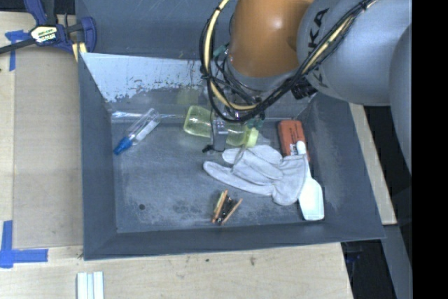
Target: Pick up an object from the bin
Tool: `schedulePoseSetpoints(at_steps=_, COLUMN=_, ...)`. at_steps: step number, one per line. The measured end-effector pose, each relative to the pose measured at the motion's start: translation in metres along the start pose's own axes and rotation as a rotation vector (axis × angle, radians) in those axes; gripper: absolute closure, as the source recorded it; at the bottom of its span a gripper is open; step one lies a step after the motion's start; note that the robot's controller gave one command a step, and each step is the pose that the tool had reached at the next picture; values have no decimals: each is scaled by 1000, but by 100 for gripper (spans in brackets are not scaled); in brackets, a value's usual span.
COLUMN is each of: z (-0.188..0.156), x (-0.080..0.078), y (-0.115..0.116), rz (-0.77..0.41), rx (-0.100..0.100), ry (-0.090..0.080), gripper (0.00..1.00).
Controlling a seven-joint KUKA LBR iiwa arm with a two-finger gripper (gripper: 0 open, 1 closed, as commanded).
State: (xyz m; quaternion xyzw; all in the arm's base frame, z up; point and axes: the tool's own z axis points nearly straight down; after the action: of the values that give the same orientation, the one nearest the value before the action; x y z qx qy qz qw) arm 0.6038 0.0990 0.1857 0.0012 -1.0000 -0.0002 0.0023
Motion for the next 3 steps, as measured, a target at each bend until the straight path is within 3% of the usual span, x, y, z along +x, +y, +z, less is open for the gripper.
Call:
schedulePoseSetpoints(at_steps=1, z=-5, x=-1, y=0, rz=2, rx=-1, ry=-8, gripper=0)
schedulePoseSetpoints(at_steps=2, z=43, x=7, y=-46, rz=-73, rx=-1, ry=-13, gripper=0)
schedulePoseSetpoints(at_steps=3, z=84, x=2, y=-64, rz=42, rx=-3, ry=-19, gripper=0)
